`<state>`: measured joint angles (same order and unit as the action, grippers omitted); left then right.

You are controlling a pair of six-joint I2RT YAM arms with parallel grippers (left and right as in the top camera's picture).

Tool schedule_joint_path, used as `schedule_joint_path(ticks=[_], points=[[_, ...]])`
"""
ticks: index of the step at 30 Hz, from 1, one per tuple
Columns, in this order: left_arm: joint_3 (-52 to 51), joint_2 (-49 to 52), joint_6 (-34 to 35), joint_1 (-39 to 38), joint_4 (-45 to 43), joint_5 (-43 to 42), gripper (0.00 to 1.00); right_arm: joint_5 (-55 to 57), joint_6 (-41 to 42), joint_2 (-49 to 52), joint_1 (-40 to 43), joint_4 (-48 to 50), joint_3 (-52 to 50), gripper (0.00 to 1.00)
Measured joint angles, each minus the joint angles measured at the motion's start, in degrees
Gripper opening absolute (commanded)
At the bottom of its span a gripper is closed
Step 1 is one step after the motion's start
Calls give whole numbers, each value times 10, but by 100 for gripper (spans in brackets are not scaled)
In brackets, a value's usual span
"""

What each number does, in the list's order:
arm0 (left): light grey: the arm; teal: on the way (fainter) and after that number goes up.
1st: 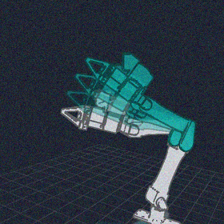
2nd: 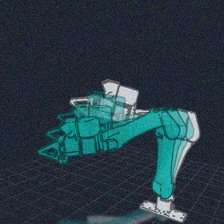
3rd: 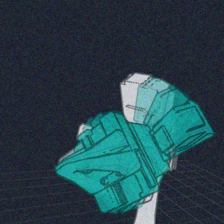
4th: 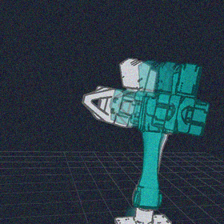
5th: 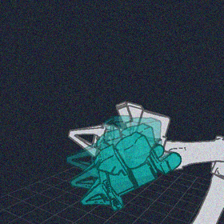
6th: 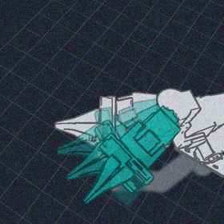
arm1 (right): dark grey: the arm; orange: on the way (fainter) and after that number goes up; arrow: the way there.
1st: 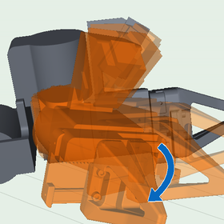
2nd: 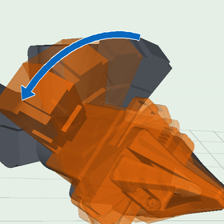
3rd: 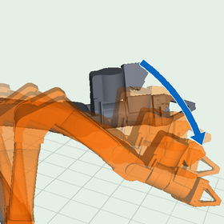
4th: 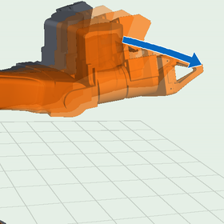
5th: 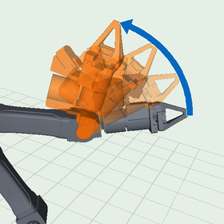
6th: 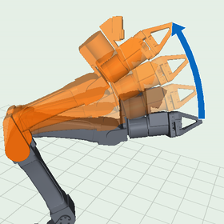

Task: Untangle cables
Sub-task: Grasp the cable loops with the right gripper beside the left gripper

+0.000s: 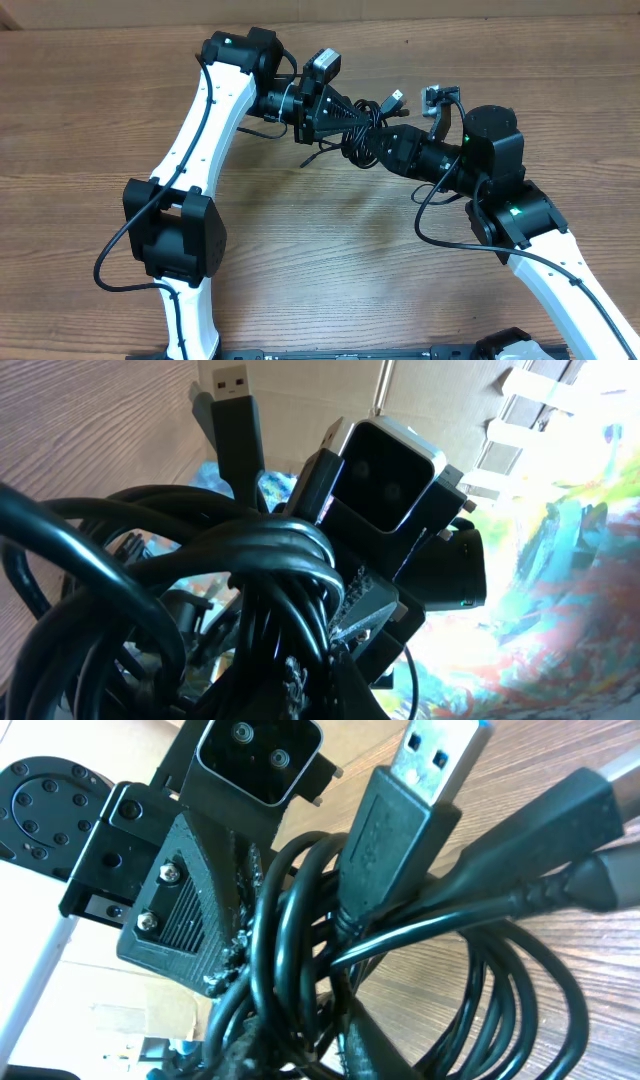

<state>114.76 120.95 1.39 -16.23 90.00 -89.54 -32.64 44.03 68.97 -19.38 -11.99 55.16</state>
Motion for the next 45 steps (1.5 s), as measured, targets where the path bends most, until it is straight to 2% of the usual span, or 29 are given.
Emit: schedule_joint_path(ticks=[6,18,29,36,42,43,45], points=[[0,1,0,-13,7,2,4,37,11,14,3,12,0,4],[0,2,0,-23,-20,25,4,69,-17,19,4,-2,0,4],[0,2,10,-8,-73,183,4,93,-70,2,6,-73,0,4],[0,2,50,26,-87,336,4,102,-97,-65,7,-118,0,4],[0,2,62,35,-88,427,4,113,-118,-75,7,-160,1,4],[0,2,62,35,-87,430,4,116,-120,-75,7,-167,1,6],[0,2,62,35,-87,427,4,119,-123,-75,7,-173,1,16]])
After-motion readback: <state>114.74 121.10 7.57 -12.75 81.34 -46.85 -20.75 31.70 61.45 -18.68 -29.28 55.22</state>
